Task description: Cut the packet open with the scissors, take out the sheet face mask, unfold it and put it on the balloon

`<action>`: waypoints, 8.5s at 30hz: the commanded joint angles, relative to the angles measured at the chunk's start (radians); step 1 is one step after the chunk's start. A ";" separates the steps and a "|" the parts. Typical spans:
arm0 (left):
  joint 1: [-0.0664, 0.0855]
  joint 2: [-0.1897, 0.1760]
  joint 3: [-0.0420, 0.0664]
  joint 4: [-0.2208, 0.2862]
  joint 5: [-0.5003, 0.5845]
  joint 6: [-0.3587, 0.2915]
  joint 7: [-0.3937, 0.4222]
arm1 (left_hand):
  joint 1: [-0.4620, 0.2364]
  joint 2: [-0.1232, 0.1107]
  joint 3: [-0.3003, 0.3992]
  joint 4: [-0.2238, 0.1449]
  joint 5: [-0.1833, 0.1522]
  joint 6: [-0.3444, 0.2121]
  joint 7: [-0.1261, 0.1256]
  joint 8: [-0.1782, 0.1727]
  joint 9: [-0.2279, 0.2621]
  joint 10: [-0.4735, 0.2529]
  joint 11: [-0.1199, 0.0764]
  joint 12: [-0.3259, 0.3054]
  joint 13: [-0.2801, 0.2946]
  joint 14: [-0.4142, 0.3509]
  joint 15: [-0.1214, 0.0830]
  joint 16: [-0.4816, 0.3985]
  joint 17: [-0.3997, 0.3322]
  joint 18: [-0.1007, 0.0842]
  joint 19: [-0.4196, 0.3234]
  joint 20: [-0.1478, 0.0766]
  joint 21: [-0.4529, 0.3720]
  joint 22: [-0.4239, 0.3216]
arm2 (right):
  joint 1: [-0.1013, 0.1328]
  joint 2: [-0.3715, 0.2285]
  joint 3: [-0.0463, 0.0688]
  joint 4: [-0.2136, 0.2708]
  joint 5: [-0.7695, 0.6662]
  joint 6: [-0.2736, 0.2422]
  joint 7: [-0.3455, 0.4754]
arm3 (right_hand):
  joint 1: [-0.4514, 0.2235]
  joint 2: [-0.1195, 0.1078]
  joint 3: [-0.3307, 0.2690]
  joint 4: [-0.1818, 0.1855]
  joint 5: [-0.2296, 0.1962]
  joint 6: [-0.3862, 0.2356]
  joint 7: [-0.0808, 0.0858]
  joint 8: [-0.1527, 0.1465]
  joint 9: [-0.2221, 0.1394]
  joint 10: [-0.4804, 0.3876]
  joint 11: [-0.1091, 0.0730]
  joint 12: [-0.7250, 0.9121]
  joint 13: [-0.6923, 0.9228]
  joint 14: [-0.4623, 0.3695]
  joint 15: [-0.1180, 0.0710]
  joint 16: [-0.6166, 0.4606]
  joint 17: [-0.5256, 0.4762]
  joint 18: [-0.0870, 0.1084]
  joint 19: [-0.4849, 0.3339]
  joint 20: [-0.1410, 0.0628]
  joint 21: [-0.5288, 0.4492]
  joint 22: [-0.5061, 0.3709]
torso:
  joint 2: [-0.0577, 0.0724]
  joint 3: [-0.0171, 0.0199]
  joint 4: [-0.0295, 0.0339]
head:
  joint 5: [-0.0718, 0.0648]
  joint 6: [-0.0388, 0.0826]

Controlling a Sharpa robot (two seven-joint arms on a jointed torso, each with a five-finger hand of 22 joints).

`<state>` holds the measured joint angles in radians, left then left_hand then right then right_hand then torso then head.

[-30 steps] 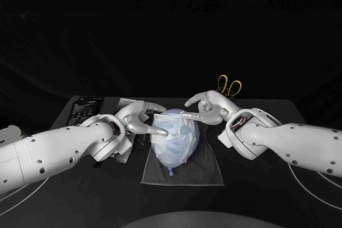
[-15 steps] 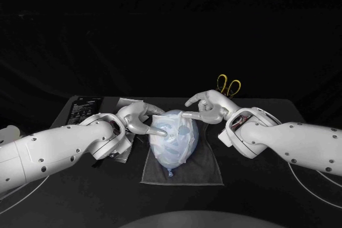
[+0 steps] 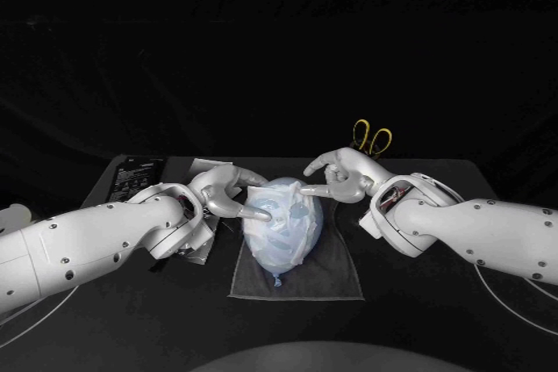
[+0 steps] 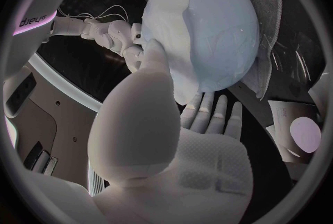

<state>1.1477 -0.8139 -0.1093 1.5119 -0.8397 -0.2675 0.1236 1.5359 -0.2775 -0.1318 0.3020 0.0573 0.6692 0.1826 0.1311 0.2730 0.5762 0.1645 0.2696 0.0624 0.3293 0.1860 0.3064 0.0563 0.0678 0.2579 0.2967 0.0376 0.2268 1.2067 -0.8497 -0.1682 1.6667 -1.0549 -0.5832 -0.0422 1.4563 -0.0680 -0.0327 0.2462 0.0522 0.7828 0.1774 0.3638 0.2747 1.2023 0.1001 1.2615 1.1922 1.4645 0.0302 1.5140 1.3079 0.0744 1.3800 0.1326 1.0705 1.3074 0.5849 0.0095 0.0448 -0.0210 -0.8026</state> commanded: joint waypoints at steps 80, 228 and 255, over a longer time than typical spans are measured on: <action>-0.003 -0.002 -0.003 0.000 0.022 0.011 -0.015 | 0.004 0.001 -0.002 0.000 -0.004 0.006 0.027 0.008 0.004 0.035 0.012 -0.032 0.000 0.027 -0.008 -0.026 -0.002 -0.010 0.028 0.000 0.002 -0.009 | -0.052 -0.035 -0.001 -0.006 -0.101 -0.002 -0.111 | -0.032 -0.016 -0.146 0.037 -0.004 -0.100 0.019 0.103 0.003 -0.198 0.015 -0.081 -0.211 -0.081 0.009 -0.135 -0.153 0.079 -0.134 0.007 -0.433 -0.025 | 0.000 -0.0001 0.0007 | -0.013 -0.010; -0.003 -0.010 -0.003 0.009 0.040 0.008 -0.016 | 0.008 0.007 0.011 -0.001 -0.004 0.011 0.037 0.013 0.005 0.055 0.022 -0.048 0.000 0.030 -0.002 -0.046 -0.004 -0.010 0.033 -0.001 0.002 -0.019 | -0.058 -0.068 -0.001 0.040 0.129 -0.064 0.073 | -0.001 0.066 0.403 -0.146 -0.003 0.181 -0.098 0.198 -0.037 0.287 -0.096 0.213 0.269 0.106 -0.090 0.057 0.263 -0.027 0.113 -0.086 0.256 0.200 | 0.000 0.0000 0.0000 | -0.015 -0.012; -0.003 -0.011 -0.003 0.012 0.044 0.009 -0.012 | 0.011 0.007 0.014 -0.001 -0.004 0.012 0.037 0.014 0.005 0.057 0.023 -0.051 0.000 0.031 -0.002 -0.050 -0.004 -0.010 0.034 -0.001 0.001 -0.021 | -0.008 -0.021 0.007 0.085 -0.139 -0.137 0.203 | -0.141 -0.041 0.504 -0.201 -0.003 0.107 -0.055 0.147 -0.064 0.251 -0.059 0.171 0.237 0.106 -0.059 0.057 0.263 -0.026 0.109 -0.063 0.248 0.197 | 0.002 0.0008 0.0016 | -0.004 -0.005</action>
<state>1.1476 -0.8266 -0.1097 1.5213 -0.7950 -0.2718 0.1176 1.5394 -0.2739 -0.1237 0.2991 0.0572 0.6711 0.1840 0.1387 0.2774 0.6259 0.1858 0.2204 0.0620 0.3541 0.1824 0.2599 0.0542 0.0678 0.2862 0.2966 0.0377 0.2069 1.1964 -0.8759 -0.1619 1.7516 -1.0840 -0.7318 0.1246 1.3172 -0.0988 0.4713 0.0507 0.0502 0.8897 0.1177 0.5123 0.2112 1.4541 0.0342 1.4354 1.3080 1.4631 -0.0355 1.5667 1.3078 0.0531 1.4659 0.0616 1.3145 1.3079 0.5853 0.0098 0.0452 -0.0263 -0.8073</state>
